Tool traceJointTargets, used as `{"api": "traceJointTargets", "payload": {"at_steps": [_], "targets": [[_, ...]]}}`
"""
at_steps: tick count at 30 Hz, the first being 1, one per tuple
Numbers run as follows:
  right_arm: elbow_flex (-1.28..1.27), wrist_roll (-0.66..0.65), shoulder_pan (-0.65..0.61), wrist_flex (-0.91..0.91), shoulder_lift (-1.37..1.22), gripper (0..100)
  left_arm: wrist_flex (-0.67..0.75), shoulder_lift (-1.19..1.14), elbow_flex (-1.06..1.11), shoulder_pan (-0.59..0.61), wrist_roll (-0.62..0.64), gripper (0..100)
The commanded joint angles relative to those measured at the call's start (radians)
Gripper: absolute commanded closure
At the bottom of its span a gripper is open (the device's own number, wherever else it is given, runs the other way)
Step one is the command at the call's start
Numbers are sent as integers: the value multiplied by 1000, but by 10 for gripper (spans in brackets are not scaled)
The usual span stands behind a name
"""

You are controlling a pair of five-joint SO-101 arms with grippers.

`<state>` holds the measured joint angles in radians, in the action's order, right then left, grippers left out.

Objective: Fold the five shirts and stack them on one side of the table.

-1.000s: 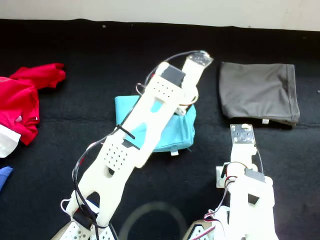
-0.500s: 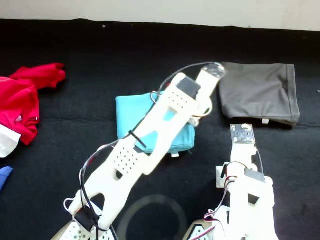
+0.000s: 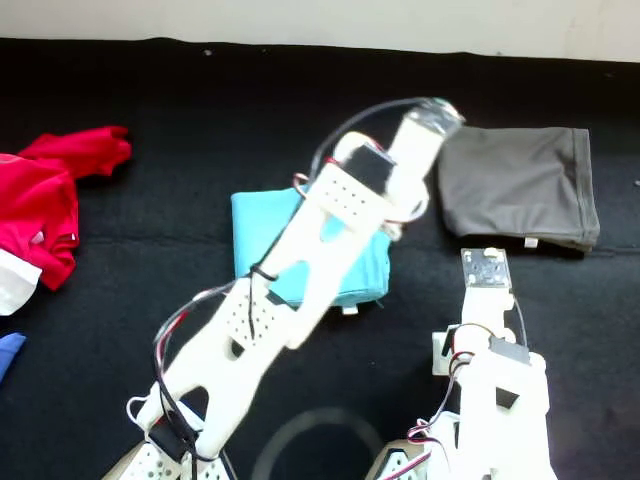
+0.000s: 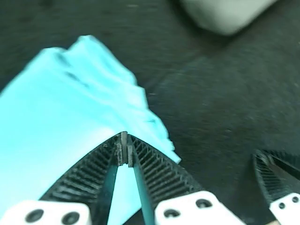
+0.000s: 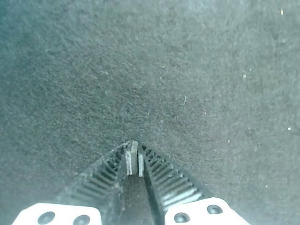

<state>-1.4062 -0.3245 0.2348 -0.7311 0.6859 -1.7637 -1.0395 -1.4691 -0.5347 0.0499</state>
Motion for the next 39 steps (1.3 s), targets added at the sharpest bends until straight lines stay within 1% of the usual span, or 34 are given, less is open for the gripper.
{"api": "traceJointTargets", "payload": {"at_steps": [1, 4, 6, 9, 12, 14, 19, 22, 26, 28, 33, 35, 39], "targets": [[96, 28, 19, -110, 1, 936, -12, 143, 5, 59, 3, 991], [285, 49, 19, -282, -4, 840, -12, 298, 133, 108, 3, 991], [437, 54, 18, -381, -10, 801, -12, 410, 265, 142, 2, 991], [630, 54, -15, -490, -12, 800, -9, 575, 515, 197, 2, 991], [765, 55, -88, -553, -12, 800, -5, 716, 750, 255, 0, 991], [822, 58, -142, -562, -13, 800, -3, 796, 877, 295, -2, 991], [897, 193, -283, -550, -50, 800, 3, 951, 1148, 409, -3, 990], [961, 282, -351, -522, -160, 796, 44, 1030, 1293, 475, -3, 988], [1092, 365, -418, -509, -378, 796, 127, 1155, 1491, 561, -3, 930], [1176, 376, -440, -510, -490, 796, 183, 1230, 1596, 599, -3, 909], [1368, 381, -469, -519, -745, 795, 308, 1417, 1860, 659, -3, 909], [1419, 381, -484, -519, -825, 767, 351, 1474, 1937, 684, -6, 909], [1478, 422, -507, -519, -928, 683, 425, 1552, 2031, 745, -120, 909]]}}
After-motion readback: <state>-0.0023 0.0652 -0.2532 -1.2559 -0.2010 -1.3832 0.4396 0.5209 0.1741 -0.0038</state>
